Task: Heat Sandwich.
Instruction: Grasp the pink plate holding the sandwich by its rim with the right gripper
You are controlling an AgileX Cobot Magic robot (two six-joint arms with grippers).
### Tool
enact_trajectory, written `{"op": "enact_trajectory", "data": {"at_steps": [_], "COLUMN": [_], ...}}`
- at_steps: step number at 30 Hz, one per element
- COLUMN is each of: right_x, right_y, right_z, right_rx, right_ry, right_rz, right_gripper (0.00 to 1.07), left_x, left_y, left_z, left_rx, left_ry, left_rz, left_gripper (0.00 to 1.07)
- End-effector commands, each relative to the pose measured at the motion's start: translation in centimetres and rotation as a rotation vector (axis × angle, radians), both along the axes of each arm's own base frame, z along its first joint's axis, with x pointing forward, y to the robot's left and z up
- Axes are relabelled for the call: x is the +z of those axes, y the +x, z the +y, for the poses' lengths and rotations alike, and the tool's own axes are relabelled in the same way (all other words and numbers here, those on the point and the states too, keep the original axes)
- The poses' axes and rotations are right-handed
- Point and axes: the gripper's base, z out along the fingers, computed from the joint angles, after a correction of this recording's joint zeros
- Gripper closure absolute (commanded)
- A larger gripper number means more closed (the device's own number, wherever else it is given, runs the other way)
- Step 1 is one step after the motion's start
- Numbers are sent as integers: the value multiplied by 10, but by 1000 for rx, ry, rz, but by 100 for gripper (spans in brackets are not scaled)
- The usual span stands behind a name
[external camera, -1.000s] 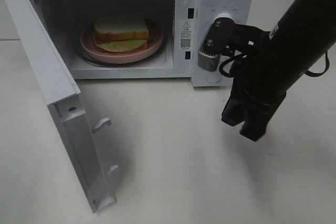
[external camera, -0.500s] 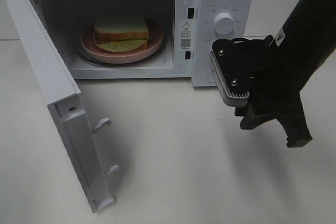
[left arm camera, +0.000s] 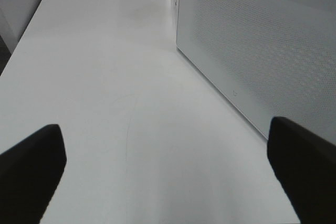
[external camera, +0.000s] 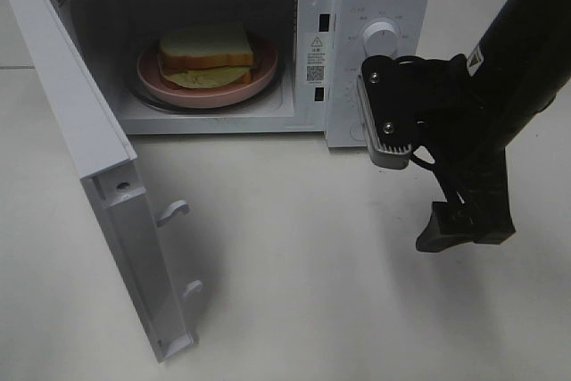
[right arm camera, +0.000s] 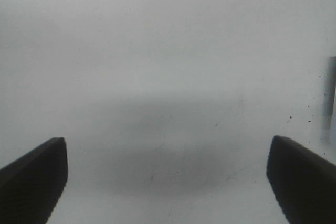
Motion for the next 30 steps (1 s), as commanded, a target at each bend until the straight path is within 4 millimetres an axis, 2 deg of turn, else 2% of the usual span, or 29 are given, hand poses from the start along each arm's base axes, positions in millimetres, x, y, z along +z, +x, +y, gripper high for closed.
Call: {"op": "enact_trajectory", "data": {"at_steps": [1,5,14,20,30], "right_x": [5,8,14,13,5], "right_y": [2,2,17,33,61], "right_z": [-1,5,33,63,94], "right_rx": [9,67,161,214,244], "right_ry": [-14,-72,-141,-114,-79], "right_rz": [-38,-86,-177,-230,-285], "right_gripper": [6,7,8,10,11], "left_x": [-1,-1,-1,-1,-1], "left_y": [-4,-4,-4,-4,-4], "left_z": [0,0,0,0,0], "left_rx": [0,0,0,0,0], "left_ry": [2,2,2,2,2], "left_rz": [-23,-23,-23,-23,-23], "left_gripper": [5,5,5,5,5]}}
